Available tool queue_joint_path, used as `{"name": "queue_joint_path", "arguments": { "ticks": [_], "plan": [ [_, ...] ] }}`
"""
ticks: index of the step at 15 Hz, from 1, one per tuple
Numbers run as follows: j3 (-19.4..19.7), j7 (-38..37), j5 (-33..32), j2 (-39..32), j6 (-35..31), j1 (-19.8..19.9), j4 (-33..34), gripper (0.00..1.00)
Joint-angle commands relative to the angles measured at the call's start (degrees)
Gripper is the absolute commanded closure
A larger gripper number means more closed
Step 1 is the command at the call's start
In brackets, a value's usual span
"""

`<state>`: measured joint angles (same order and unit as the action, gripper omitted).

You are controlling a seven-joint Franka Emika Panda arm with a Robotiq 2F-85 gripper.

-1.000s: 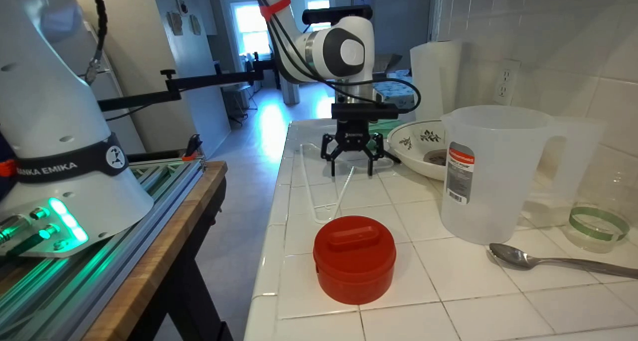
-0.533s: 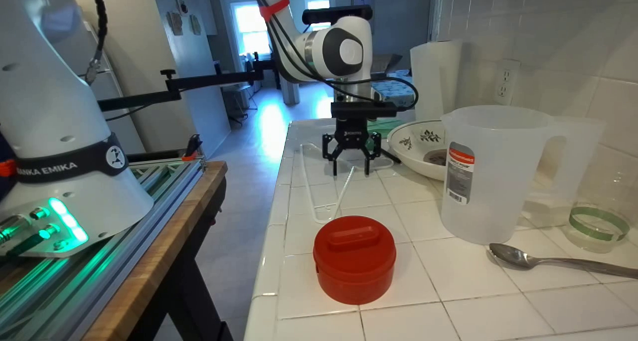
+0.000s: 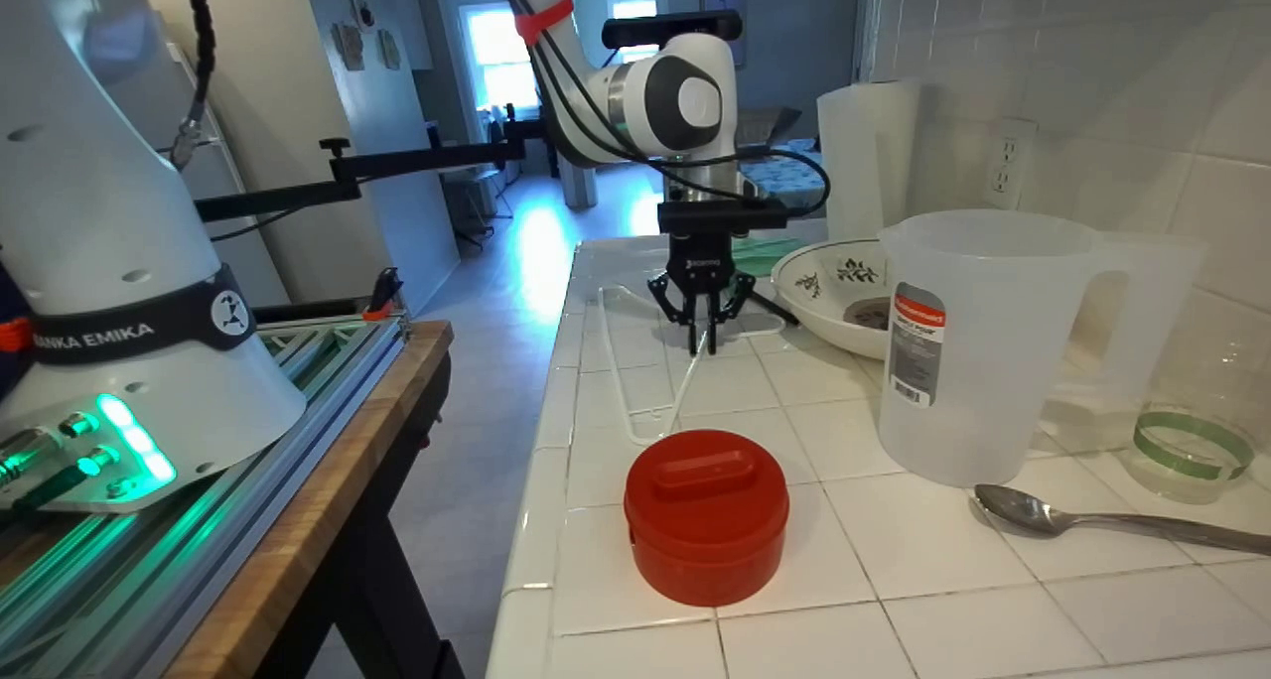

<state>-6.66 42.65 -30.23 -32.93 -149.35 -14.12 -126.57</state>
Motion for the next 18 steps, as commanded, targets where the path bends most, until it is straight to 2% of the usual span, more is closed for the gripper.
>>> {"name": "queue_joint_path", "arguments": {
  "ticks": [1,18],
  "plan": [
    [1.5,-5.8,-3.8,1.0,-1.6,-1.6,-0.6,1.0],
    [-0.6,-20.5,-14.3,3.8,-2.6,-2.1,-3.3,0.98]
  ]
}}
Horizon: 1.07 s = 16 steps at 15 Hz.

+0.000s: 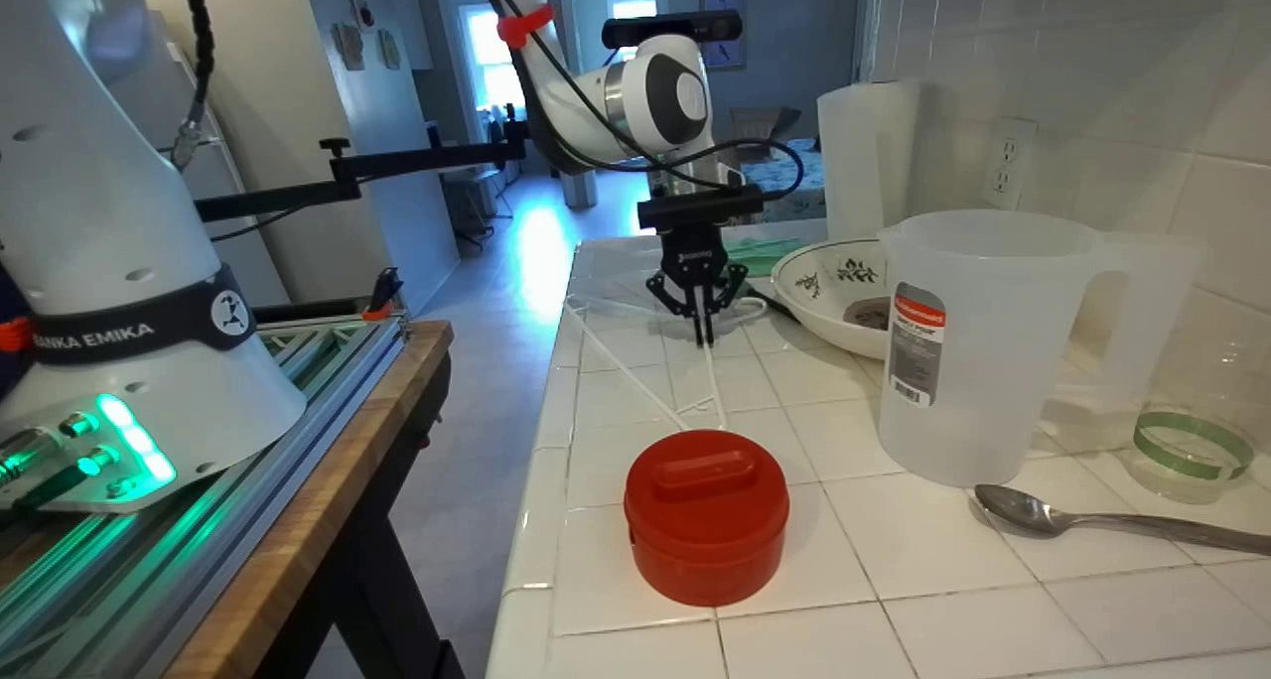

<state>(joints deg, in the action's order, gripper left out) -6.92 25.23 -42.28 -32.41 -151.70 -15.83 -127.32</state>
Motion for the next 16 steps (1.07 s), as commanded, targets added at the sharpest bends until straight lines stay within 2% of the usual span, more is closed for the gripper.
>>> {"name": "queue_joint_path", "arguments": {
  "ticks": [1,9,16],
  "plan": [
    [-0.6,-3.8,-2.4,3.9,-0.2,-0.6,-3.0,0.98],
    [-0.9,-9.6,-4.5,8.5,0.0,-1.4,-8.1,0.98],
    [-1.0,-16.1,-7.0,14.5,2.9,-1.2,-12.7,0.98]
  ]
}}
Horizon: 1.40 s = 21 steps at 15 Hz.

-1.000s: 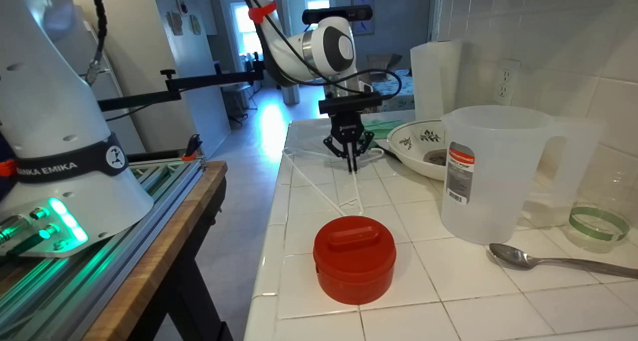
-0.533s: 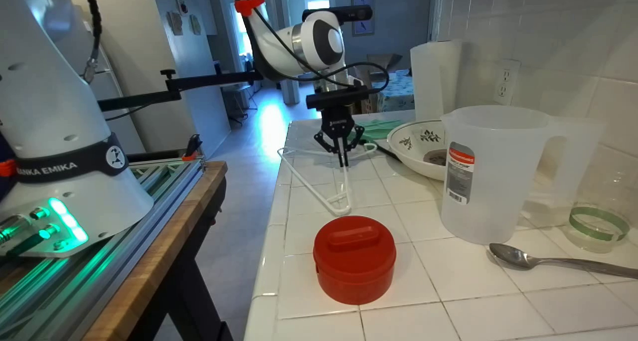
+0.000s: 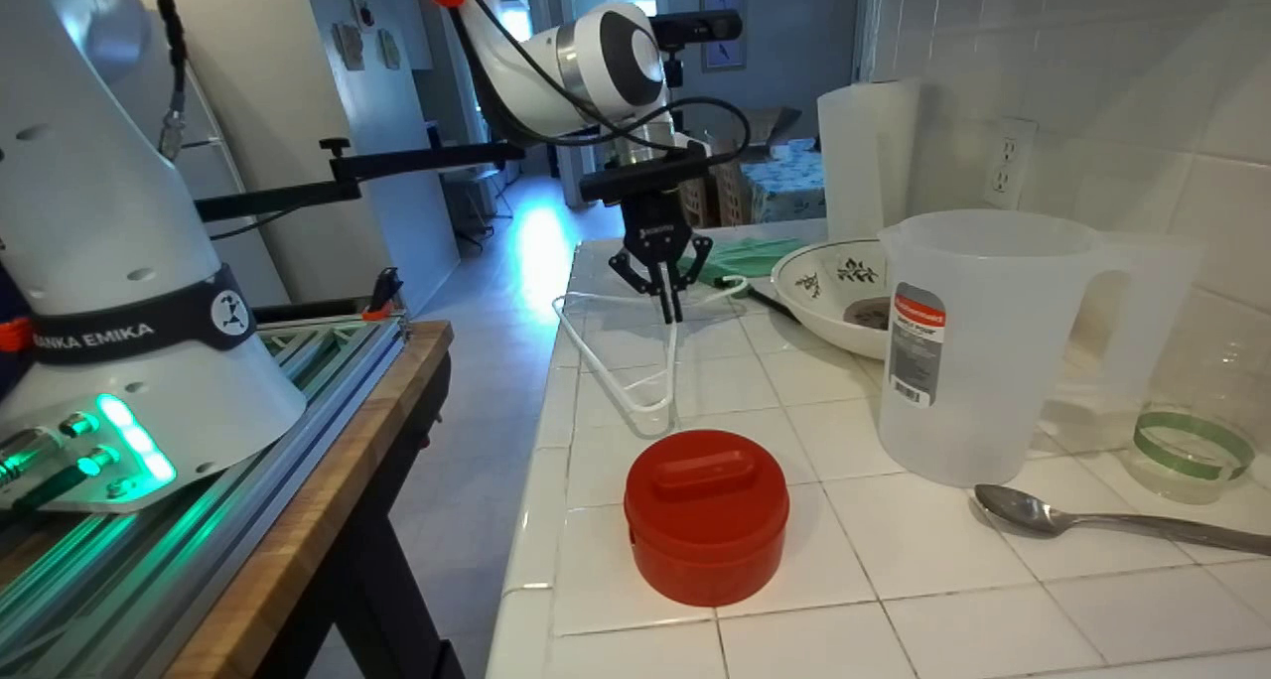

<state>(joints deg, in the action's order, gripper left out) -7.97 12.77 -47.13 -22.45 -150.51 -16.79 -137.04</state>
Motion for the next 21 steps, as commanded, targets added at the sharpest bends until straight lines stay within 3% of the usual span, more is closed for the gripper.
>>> {"name": "queue_joint_path", "arguments": {
  "ticks": [1,11,21],
  "plan": [
    [-0.1,-4.4,-2.5,5.6,2.3,-0.3,-3.6,0.98],
    [-1.6,-8.5,-5.7,13.8,9.2,0.5,-7.4,0.98],
    [-2.7,-7.7,-4.8,15.8,10.8,1.6,-8.1,0.98]
  ]
}}
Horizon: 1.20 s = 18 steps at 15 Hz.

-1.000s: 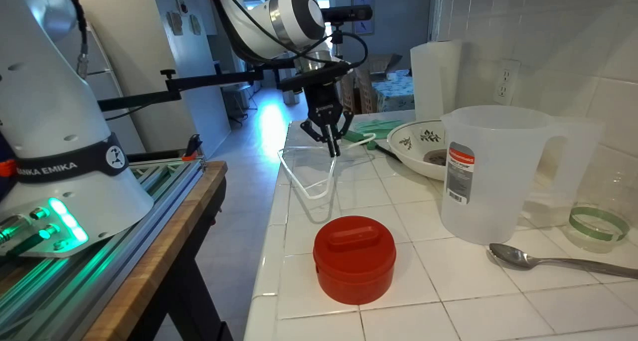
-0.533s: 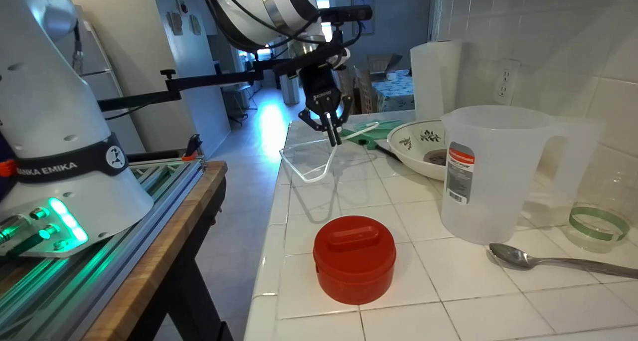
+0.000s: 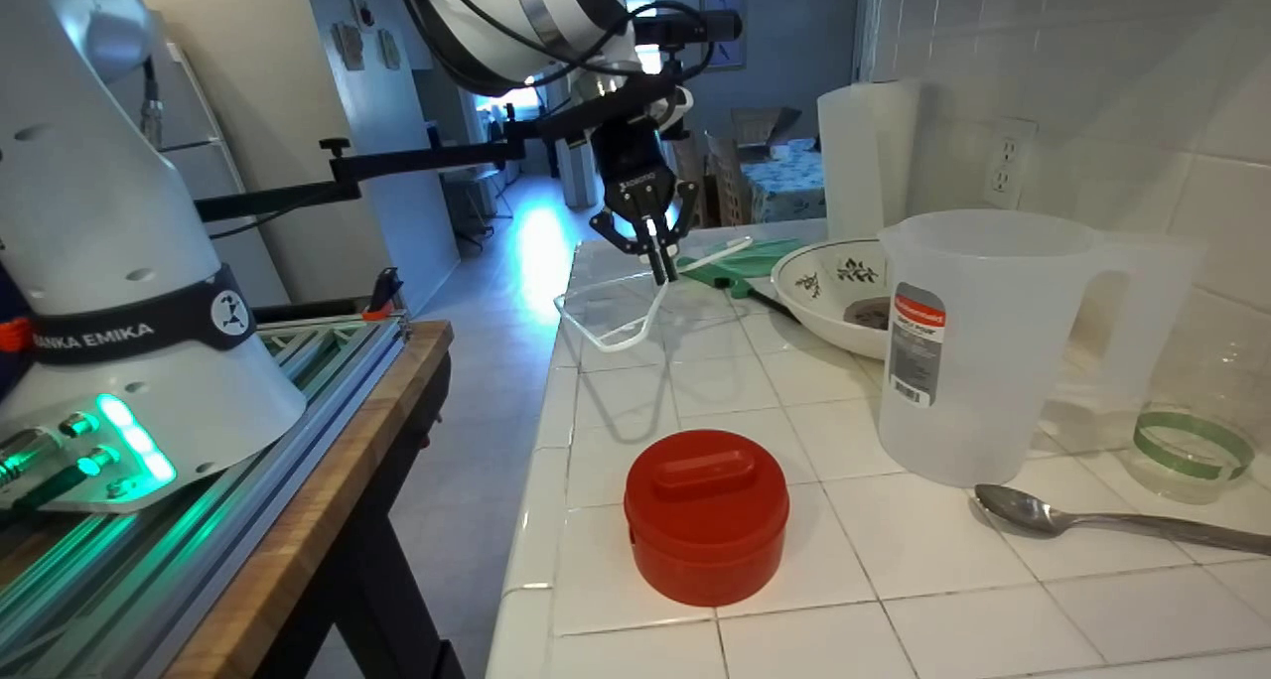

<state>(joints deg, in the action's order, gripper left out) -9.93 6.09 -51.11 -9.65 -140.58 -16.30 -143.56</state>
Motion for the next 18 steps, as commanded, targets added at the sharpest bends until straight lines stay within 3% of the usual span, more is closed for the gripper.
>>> {"name": "queue_joint_path", "arguments": {
  "ticks": [1,18],
  "plan": [
    [-0.7,-0.9,-0.8,3.3,1.0,1.3,-1.7,0.98],
    [-4.0,-0.5,-0.7,12.1,12.4,1.2,-1.3,0.98]
  ]
}}
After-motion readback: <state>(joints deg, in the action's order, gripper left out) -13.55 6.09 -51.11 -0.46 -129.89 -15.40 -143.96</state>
